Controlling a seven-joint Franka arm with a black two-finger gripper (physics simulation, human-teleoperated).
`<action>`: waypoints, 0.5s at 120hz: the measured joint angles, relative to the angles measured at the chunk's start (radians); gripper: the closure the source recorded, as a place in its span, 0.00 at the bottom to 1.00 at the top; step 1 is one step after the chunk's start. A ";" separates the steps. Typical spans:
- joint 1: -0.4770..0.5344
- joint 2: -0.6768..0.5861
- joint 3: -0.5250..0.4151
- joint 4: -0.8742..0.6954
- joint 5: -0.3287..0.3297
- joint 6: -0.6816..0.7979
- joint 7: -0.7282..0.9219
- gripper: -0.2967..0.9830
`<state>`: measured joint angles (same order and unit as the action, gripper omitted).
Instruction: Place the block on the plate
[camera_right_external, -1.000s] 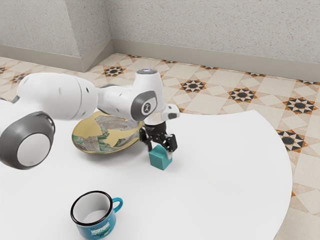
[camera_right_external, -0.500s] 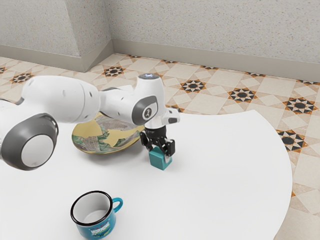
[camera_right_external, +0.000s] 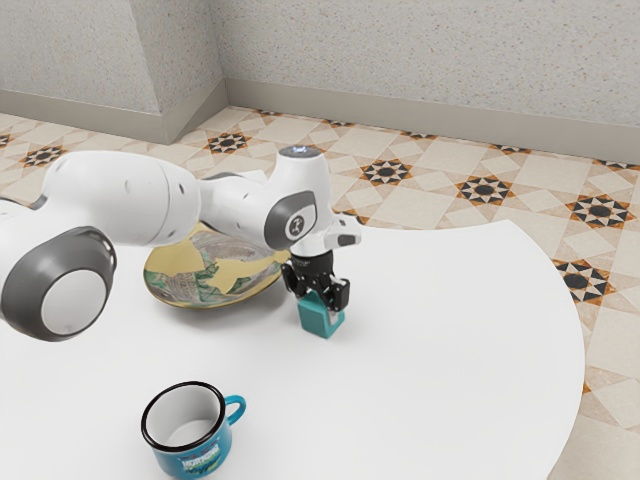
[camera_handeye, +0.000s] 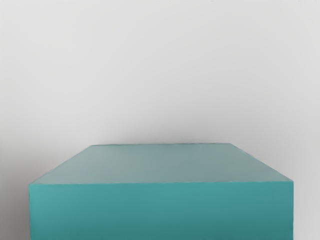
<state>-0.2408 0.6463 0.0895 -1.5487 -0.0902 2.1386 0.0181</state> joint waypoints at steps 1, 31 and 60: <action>0.000 -0.001 0.000 0.000 0.000 0.000 0.000 0.45; 0.002 -0.059 0.001 -0.001 0.023 -0.006 0.000 0.46; 0.067 -0.091 0.002 0.037 0.051 -0.049 0.021 0.46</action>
<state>-0.1737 0.5550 0.0917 -1.5121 -0.0394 2.0897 0.0387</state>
